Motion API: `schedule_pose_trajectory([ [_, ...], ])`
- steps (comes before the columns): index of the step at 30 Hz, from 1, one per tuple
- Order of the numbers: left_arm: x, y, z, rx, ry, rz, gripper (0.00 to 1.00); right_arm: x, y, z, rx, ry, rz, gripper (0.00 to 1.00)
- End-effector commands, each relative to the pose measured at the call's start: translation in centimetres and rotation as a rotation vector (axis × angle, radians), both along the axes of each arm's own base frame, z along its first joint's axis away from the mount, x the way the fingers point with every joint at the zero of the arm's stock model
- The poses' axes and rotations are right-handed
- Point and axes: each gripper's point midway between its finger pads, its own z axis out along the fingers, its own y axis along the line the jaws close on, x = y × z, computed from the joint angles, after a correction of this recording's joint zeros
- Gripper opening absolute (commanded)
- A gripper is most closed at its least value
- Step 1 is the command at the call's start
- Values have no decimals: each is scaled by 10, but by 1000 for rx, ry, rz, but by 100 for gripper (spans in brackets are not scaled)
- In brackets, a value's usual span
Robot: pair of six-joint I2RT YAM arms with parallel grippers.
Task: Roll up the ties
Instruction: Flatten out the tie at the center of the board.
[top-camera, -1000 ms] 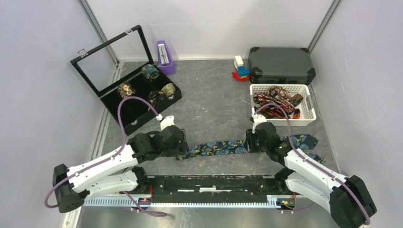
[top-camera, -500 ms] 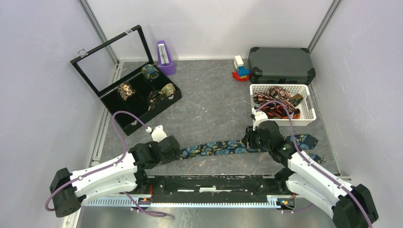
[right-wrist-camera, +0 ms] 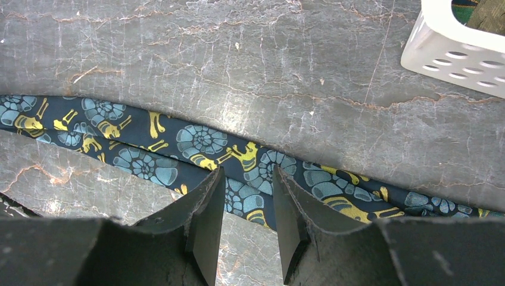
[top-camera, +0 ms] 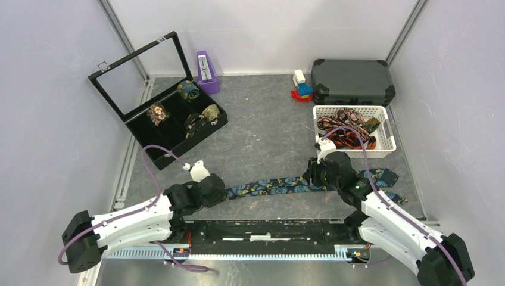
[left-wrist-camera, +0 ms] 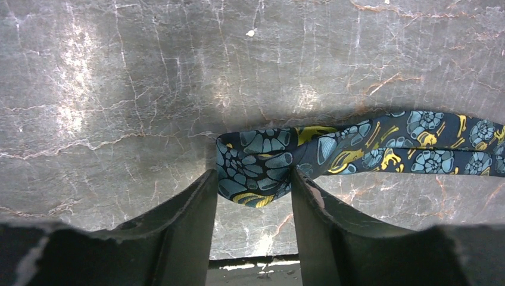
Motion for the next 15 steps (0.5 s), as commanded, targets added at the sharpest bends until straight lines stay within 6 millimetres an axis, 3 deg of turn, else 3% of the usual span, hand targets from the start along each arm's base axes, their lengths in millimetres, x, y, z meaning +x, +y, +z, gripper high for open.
schedule_pose_trajectory([
  [1,10,-5,4,-69,-41,72,45,3,2,6,15,-26,11,42],
  [7,11,3,10,-47,-69,73,22,3,2,5,14,-24,12,42],
  [15,4,38,18,63,-90,87,9,3,5,5,17,-15,21,42],
])
